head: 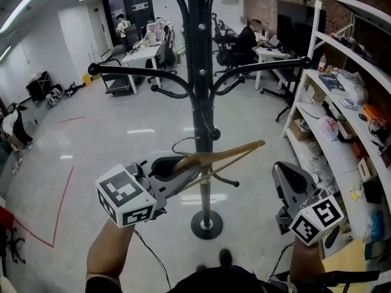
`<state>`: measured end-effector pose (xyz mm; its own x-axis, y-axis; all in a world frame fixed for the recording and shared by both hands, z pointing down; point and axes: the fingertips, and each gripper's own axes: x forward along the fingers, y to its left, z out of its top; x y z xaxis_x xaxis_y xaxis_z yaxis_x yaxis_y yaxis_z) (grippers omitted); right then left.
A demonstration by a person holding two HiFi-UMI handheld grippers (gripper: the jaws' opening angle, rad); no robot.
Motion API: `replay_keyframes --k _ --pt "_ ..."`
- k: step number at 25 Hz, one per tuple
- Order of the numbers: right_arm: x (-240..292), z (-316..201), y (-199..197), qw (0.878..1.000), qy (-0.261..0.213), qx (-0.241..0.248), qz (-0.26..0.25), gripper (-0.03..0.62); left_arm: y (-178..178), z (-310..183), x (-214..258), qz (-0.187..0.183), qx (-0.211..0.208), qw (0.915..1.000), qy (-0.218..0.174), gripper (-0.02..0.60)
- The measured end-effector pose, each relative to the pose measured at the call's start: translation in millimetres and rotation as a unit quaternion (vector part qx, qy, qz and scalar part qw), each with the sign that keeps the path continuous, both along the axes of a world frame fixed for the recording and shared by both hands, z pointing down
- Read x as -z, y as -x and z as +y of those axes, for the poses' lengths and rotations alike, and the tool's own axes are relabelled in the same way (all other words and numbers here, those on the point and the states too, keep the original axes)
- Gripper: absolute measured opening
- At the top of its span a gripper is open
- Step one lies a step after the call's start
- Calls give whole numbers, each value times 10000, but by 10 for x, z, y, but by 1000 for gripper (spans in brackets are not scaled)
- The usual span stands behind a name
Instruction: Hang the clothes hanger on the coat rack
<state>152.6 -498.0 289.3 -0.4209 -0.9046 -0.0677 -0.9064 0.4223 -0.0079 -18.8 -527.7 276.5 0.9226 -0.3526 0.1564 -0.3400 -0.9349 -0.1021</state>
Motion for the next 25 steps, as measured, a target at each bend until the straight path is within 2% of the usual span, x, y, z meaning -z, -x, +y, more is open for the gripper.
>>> replay_keyframes --k 3,8,16,21,25 --pt "48 -166 -10 9998 -120 155 -45 6 -136 -250 15 -94 -53 9999 82 52" --pt "-78 -327 9 9996 -21 245 -121 6 -279 -508 -62 -279 -460 9982 249 52" --pt "-52 -554 125 9990 -18 437 -58 6 -370 -674 -182 -330 -591 9970 372 52" --pt "-82 -641 190 9984 43 502 -249 6 -412 -678 -314 -398 -723 9955 472 52" --pt "-172 -657 144 9988 134 370 -305 6 -447 -685 -364 -626 -702 9954 172 52"
